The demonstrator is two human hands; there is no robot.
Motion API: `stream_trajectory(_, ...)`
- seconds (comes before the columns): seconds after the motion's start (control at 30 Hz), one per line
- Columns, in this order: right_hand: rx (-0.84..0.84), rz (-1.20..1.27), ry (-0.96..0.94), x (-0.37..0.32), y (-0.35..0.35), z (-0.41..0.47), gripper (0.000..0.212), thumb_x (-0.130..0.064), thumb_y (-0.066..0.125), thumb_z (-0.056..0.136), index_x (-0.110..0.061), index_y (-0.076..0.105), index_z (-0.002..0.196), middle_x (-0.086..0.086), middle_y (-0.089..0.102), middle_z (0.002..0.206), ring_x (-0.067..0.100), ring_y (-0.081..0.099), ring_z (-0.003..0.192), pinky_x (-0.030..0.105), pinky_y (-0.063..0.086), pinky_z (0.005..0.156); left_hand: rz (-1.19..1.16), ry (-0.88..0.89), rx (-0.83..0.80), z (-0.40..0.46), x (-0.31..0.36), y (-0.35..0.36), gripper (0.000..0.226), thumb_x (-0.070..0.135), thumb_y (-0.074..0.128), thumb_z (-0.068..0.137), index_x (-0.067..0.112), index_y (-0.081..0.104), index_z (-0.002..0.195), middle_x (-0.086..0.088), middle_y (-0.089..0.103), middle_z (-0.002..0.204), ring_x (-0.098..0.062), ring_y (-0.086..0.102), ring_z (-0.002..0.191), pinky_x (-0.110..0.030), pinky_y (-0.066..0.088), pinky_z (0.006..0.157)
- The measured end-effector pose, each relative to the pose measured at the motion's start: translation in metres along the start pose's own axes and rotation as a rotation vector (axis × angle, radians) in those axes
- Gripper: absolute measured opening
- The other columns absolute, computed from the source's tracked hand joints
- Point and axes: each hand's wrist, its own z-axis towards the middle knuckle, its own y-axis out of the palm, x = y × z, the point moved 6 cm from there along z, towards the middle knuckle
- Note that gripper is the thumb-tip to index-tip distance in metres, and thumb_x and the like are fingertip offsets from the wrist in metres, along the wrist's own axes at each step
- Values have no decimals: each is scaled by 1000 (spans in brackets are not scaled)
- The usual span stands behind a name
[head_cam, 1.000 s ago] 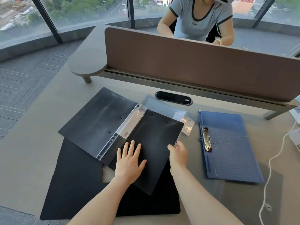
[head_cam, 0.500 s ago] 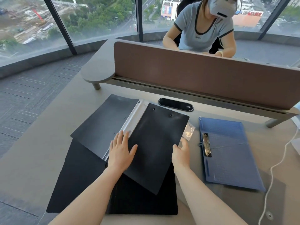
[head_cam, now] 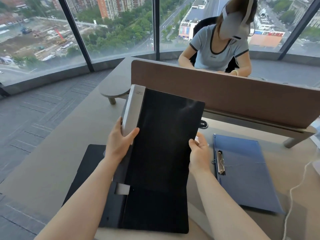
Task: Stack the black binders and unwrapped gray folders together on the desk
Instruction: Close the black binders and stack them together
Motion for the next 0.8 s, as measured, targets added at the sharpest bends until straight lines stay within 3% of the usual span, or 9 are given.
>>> stream_trajectory(0.1,-49,97,-17,-13,10,-1,37,-9,40,101,-33,64,115,-3,69,121,19,63,115,44,49,103,-57,84,33,-4,24,-16,38,36,69,91,23,55,124,8,64,103,-16,64,97,-19,51,69)
stream_trajectory(0.17,-86,171,-22,-21,18,-1,38,-8,41,100,-31,63,120,0,68,123,22,63,117,47,48,103,-115,113,53,-4,38,-26,25,28,70,92,17,62,113,6,65,92,-10,64,85,-10,49,60)
stream_trajectory(0.27,-117,230,-44,-34,28,-1,38,-5,41,99,-25,63,122,3,70,120,25,65,114,48,49,101,-248,119,53,-2,54,-39,4,17,72,91,18,67,90,3,64,79,-1,63,67,-9,47,55)
stream_trajectory(0.43,-124,216,-85,-53,36,-1,35,-4,42,98,-21,68,115,2,74,109,23,67,108,44,51,100,-443,44,-21,3,56,-45,4,18,75,87,19,71,85,-8,67,82,-20,64,76,-27,54,64)
stream_trajectory(0.53,-92,165,-102,-53,34,2,33,-4,45,96,-20,70,112,3,73,109,23,66,108,43,52,98,-525,-49,-68,4,41,-39,27,38,81,66,19,76,83,-7,72,78,-22,68,71,-33,57,65)
stream_trajectory(0.67,-6,23,-117,-40,24,9,30,-9,53,92,-25,69,111,0,71,108,20,66,105,39,53,96,-598,-165,-150,-2,14,-20,42,45,87,57,19,78,89,-9,74,83,-27,69,74,-45,55,78)
stream_trajectory(0.8,-11,-90,-53,-14,10,13,36,-12,54,92,-25,60,125,-1,68,117,17,62,112,34,51,97,-609,-246,-187,-16,-7,2,44,45,84,58,18,78,92,-7,76,82,-25,72,72,-37,59,68)
